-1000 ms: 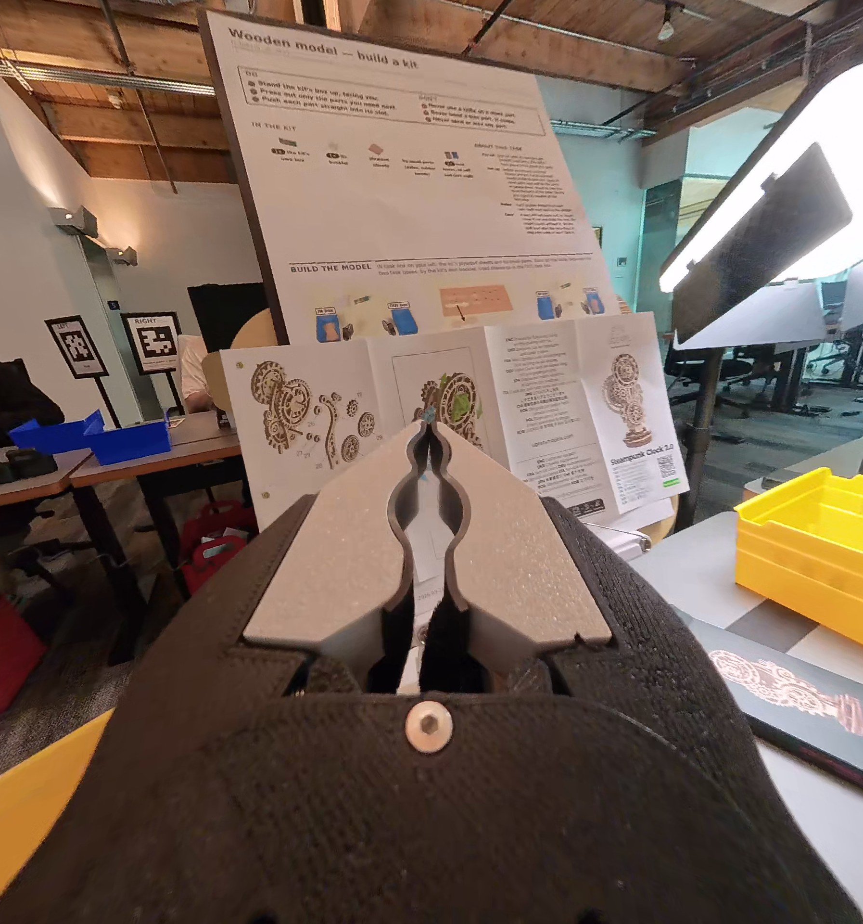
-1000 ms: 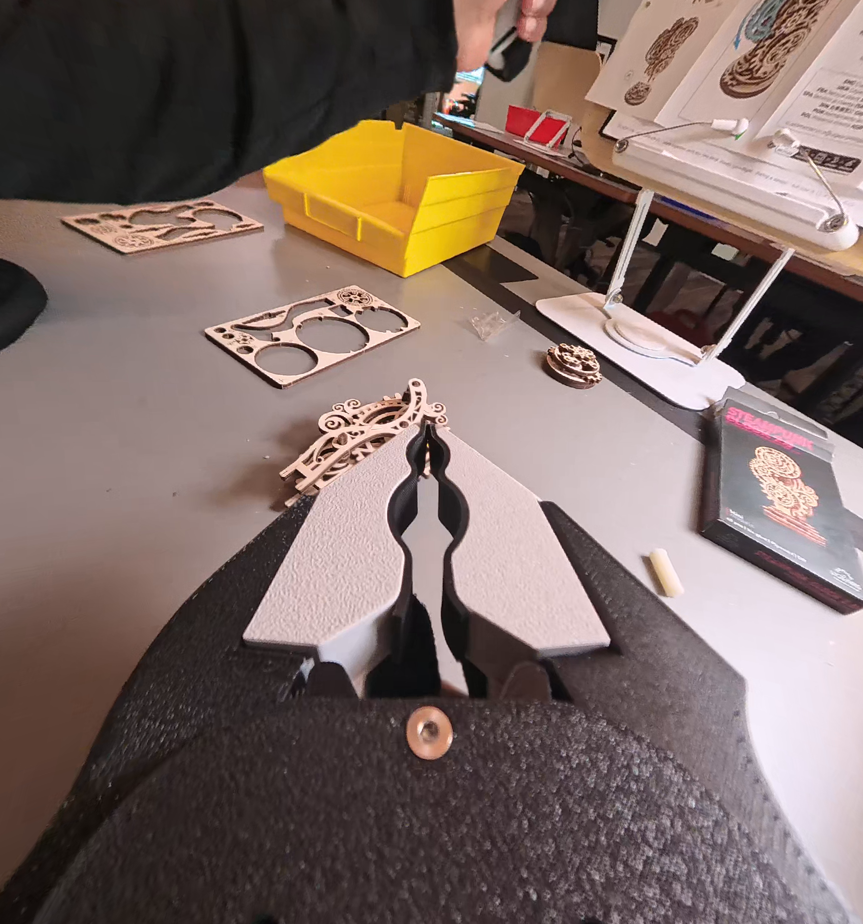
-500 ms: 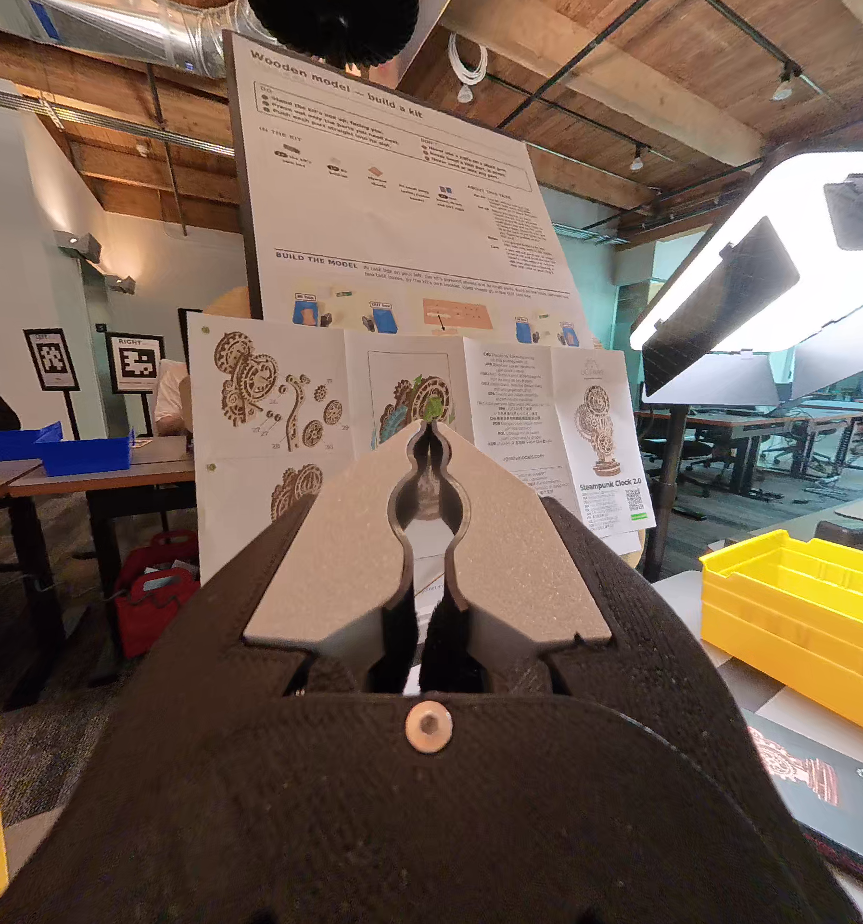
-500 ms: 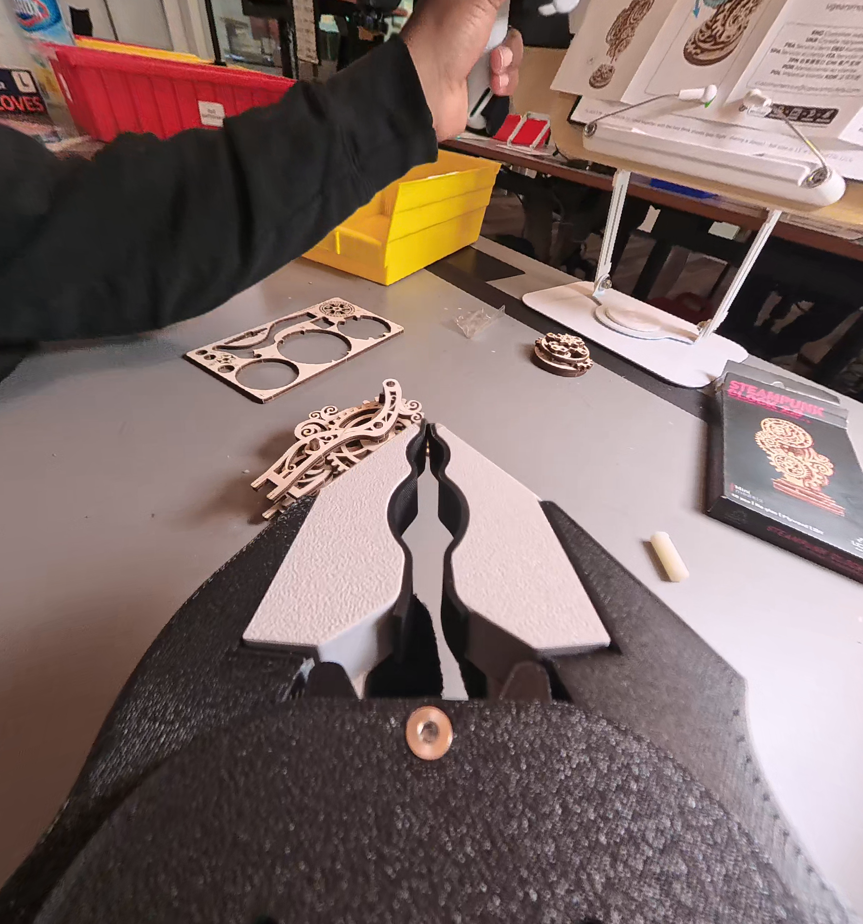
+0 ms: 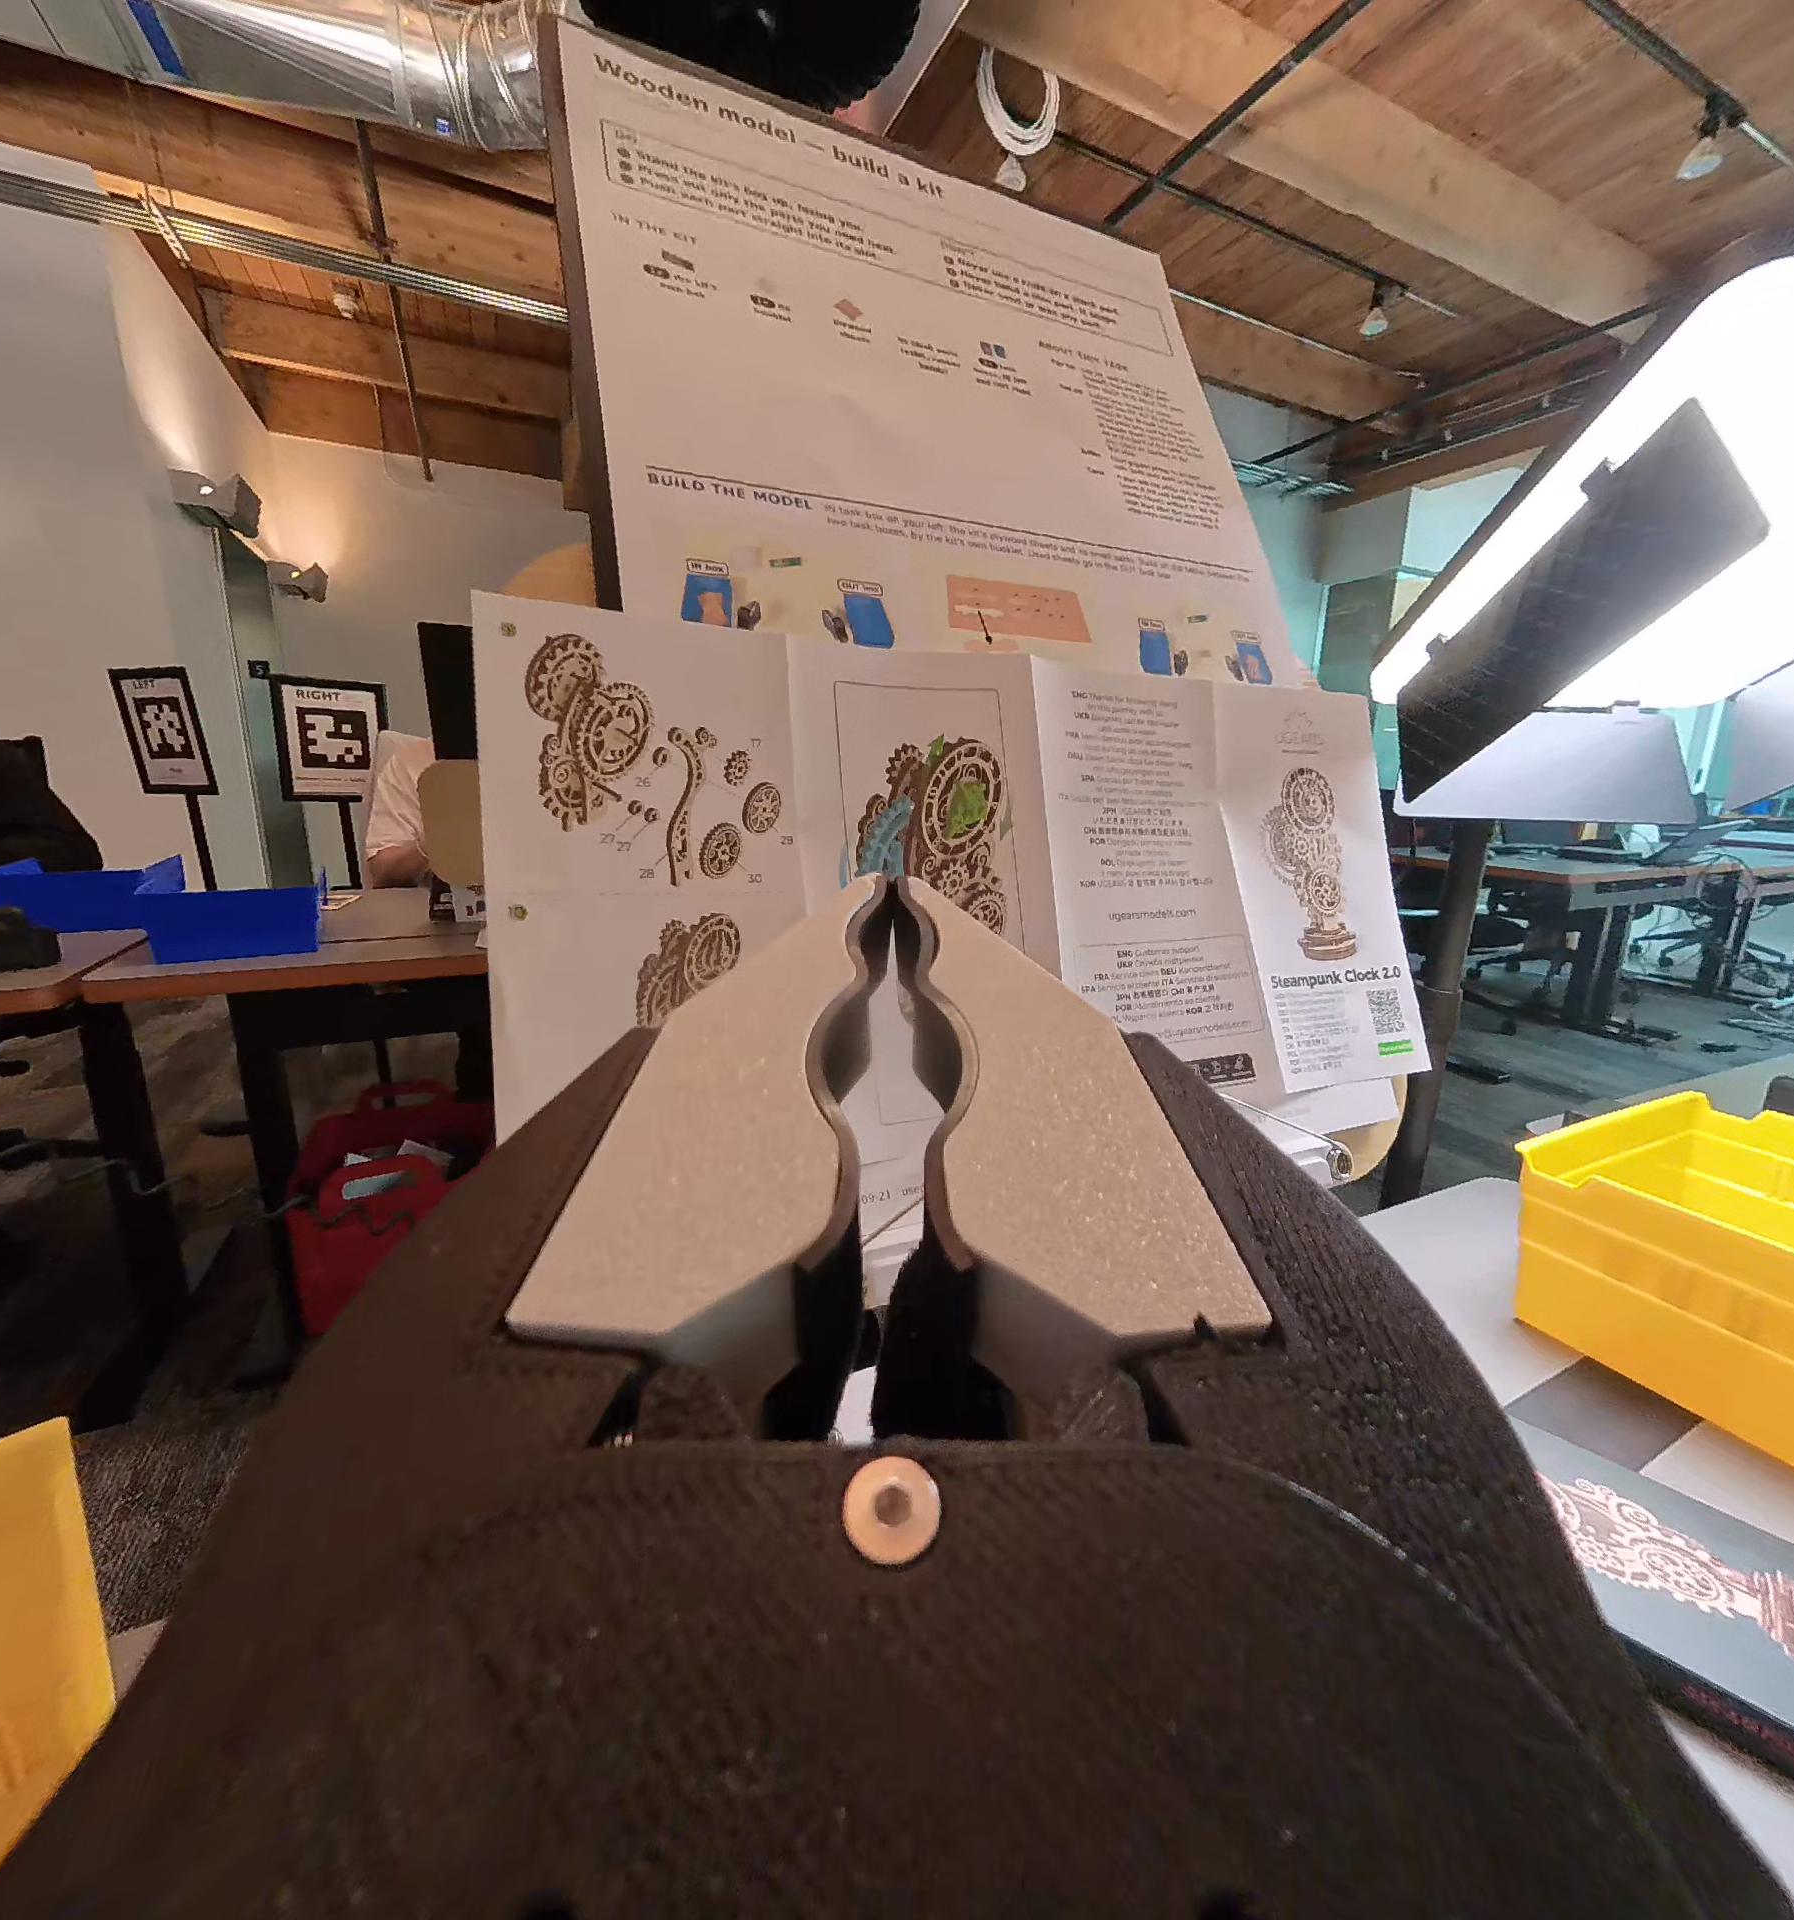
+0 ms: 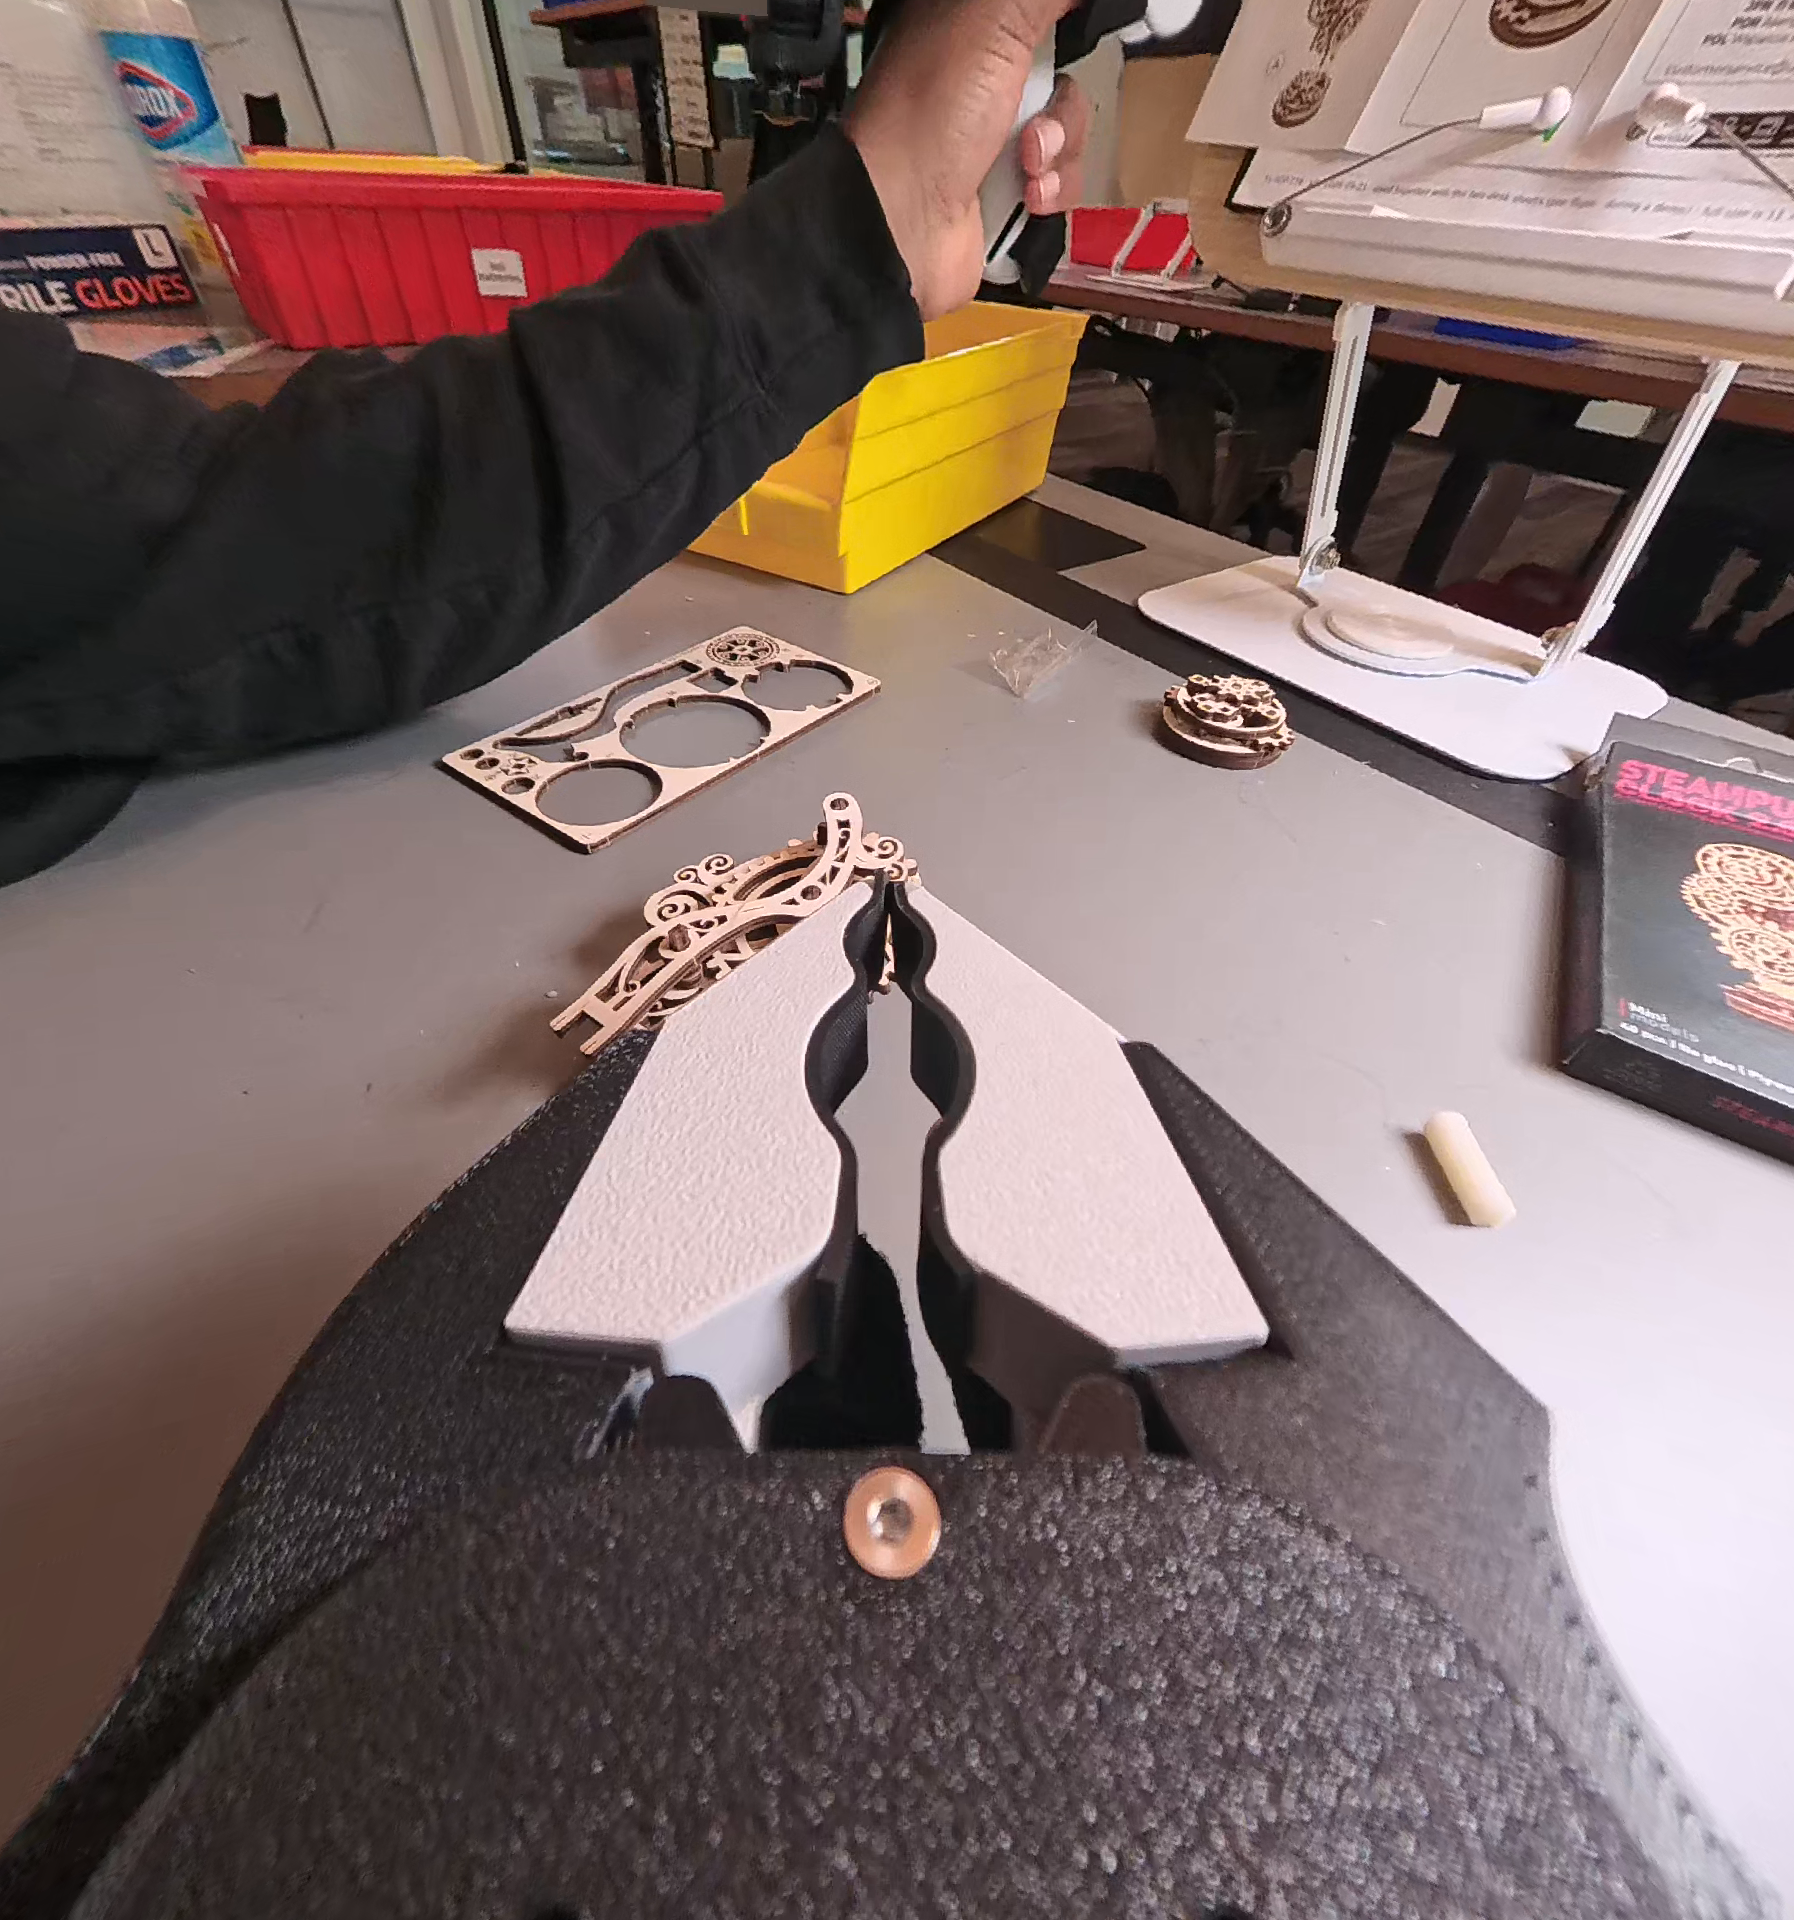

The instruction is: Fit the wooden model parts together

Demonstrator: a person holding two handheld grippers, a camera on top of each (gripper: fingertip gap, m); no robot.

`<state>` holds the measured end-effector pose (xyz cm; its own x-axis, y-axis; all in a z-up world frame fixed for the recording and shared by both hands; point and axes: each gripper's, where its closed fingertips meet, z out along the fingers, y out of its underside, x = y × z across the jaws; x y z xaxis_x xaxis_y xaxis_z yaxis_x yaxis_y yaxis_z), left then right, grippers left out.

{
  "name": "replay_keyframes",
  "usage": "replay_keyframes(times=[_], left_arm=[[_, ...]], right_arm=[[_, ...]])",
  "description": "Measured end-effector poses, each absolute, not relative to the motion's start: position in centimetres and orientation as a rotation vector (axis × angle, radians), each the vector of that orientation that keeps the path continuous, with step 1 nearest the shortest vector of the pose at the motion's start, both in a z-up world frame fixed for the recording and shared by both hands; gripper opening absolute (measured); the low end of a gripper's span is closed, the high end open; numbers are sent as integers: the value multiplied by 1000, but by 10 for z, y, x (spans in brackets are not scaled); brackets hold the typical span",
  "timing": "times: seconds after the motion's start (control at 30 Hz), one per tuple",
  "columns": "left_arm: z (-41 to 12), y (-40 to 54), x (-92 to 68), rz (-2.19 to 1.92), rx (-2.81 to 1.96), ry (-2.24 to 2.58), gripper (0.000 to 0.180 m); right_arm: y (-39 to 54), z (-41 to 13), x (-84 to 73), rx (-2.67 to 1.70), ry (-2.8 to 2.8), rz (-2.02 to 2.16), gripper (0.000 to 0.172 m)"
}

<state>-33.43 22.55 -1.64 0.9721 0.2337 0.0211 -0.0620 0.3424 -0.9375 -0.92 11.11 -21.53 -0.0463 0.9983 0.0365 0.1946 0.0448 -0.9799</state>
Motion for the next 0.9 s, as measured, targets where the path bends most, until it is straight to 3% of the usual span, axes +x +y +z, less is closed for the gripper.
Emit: replay_keyframes(times=[0.43,0.57,0.7,0.9], left_arm=[[-9,216,-294,210,-1302,54,0],[-16,175,-269,197,-1399,232,29],[-51,117,-263,205,-1553,268,47],[-152,25,-238,139,-1915,291,49]], right_arm=[[110,-216,-6,-1295,-1415,1099,0],[108,-217,-5,-1307,-1423,1099,0],[101,-217,-3,-1286,-1447,1067,0],[89,-213,-1,-1188,-1495,979,0]])
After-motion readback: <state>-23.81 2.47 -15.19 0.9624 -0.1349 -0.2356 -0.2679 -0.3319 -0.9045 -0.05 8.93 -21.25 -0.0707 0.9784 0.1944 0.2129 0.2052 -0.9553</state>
